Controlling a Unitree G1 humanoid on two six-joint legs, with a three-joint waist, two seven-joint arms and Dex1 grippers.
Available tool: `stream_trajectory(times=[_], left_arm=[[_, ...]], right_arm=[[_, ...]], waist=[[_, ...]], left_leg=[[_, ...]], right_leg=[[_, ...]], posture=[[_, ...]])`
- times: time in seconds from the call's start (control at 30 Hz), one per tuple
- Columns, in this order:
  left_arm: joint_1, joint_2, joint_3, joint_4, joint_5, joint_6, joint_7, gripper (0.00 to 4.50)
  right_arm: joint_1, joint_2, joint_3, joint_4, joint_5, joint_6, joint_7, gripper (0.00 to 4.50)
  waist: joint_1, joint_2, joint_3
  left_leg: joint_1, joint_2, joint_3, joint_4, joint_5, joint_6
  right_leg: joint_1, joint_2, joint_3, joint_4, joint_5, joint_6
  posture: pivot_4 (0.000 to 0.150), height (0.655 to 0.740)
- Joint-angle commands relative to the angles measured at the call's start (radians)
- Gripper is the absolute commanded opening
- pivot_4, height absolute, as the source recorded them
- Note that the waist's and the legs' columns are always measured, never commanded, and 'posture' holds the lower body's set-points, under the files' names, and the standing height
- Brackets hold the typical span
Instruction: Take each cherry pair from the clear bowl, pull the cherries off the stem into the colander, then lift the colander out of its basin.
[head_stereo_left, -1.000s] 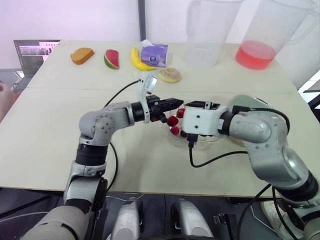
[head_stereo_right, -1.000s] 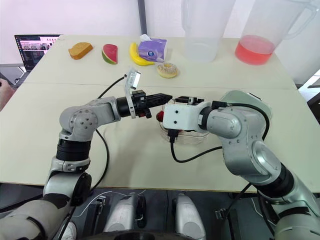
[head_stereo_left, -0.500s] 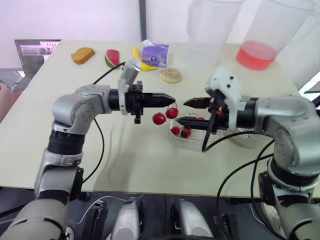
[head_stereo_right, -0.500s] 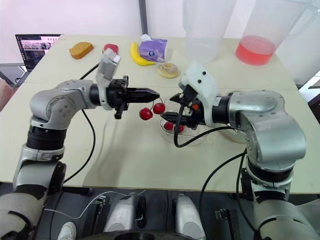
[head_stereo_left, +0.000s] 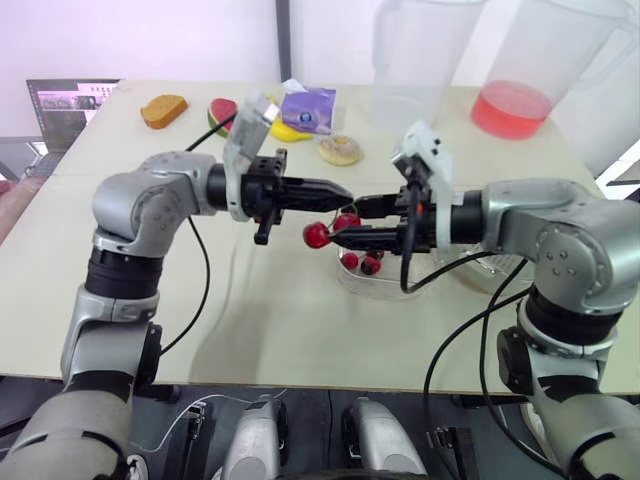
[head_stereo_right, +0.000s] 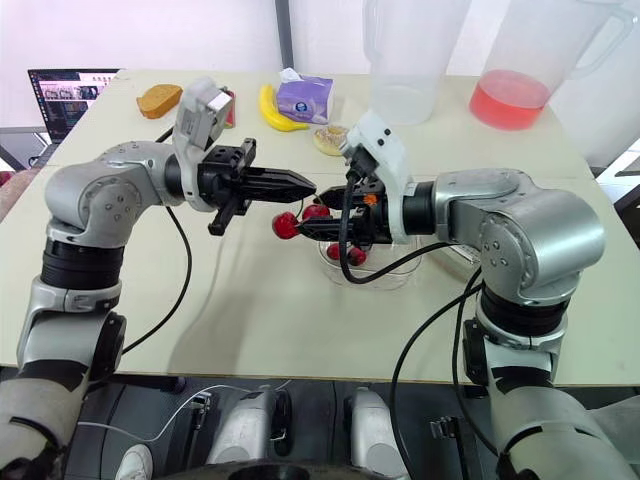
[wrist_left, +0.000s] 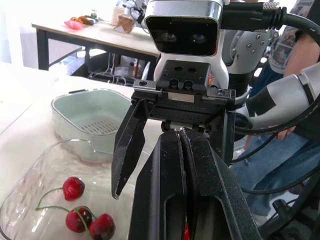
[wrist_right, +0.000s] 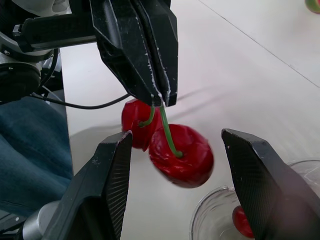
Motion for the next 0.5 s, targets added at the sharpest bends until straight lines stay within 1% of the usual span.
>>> stream_trajectory(times=[0.03,0.07,0.17,0.2,0.27,0.5], left_arm=[[-0.009,0.005,0.024,-0.03,-0.017,-0.006,0.001,0.0],[-0.009,0.005,0.025,-0.029,-0.018,-0.005,0.002,0.0],[-0.008,0.005,0.028,-0.029,-0.021,-0.004,0.002,0.0],[-0.008,0.004,0.029,-0.028,-0.023,-0.003,0.003,0.0],[-0.008,0.004,0.031,-0.027,-0.025,-0.002,0.003,0.0],[-0.018,-0.005,0.045,-0.007,-0.033,0.0,0.009,0.0]], right_arm=[[-0.005,-0.024,-0.018,-0.004,0.056,-0.005,-0.029,2.47],[-0.001,-0.03,-0.015,-0.002,0.066,-0.009,-0.038,2.22],[0.013,-0.047,-0.005,0.003,0.093,-0.026,-0.061,0.84],[0.016,-0.051,-0.004,0.005,0.101,-0.03,-0.069,0.65],[0.023,-0.057,-0.002,0.008,0.118,-0.038,-0.084,0.56],[0.05,-0.106,0.023,0.008,0.166,-0.067,-0.122,0.56]], waist=[[0.0,0.0,0.0],[0.0,0.0,0.0],[0.0,0.0,0.0],[0.0,0.0,0.0],[0.0,0.0,0.0],[0.0,0.0,0.0]], left_leg=[[0.0,0.0,0.0,0.0,0.0,0.0],[0.0,0.0,0.0,0.0,0.0,0.0],[0.0,0.0,0.0,0.0,0.0,0.0],[0.0,0.0,0.0,0.0,0.0,0.0],[0.0,0.0,0.0,0.0,0.0,0.0],[0.0,0.0,0.0,0.0,0.0,0.0]], right_leg=[[0.0,0.0,0.0,0.0,0.0,0.0],[0.0,0.0,0.0,0.0,0.0,0.0],[0.0,0.0,0.0,0.0,0.0,0.0],[0.0,0.0,0.0,0.0,0.0,0.0],[0.0,0.0,0.0,0.0,0.0,0.0],[0.0,0.0,0.0,0.0,0.0,0.0]], posture=[[0.15,0.74],[0.15,0.74],[0.15,0.74],[0.15,0.74],[0.15,0.74],[0.15,0.74]])
